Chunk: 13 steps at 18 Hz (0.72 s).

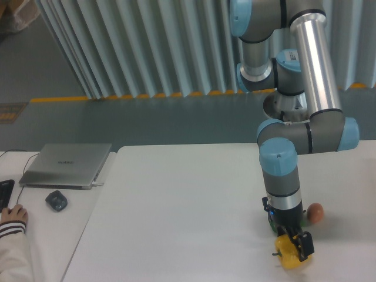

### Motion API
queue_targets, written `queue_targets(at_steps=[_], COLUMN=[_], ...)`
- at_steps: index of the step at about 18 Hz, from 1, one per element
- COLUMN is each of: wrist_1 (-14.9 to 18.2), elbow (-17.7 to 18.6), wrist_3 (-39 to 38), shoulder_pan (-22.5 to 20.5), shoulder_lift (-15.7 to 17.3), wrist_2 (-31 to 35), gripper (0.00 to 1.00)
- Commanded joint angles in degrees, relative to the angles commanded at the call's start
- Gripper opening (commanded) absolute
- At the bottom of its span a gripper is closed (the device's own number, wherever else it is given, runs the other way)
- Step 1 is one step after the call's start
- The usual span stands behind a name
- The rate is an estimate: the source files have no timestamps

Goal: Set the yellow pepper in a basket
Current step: 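Close the gripper on the yellow pepper's stem end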

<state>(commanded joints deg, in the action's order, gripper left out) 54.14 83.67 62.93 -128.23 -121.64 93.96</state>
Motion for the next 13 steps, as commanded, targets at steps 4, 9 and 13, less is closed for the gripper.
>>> queue_targets(at_steps=[4,9,13], wrist_1=[0.1,0.5,6.0], elbow=[-0.6,-0.6,-0.4], wrist_3=[-1.9,-3.8,-4.3], shoulder_pan=[-0.4,-0.8,-3.6], shoulder_lift=[1.1,3.1,6.8], wrist_2=[-2.4,-4.0,-6.3], gripper=[0.51,0.45,0.45])
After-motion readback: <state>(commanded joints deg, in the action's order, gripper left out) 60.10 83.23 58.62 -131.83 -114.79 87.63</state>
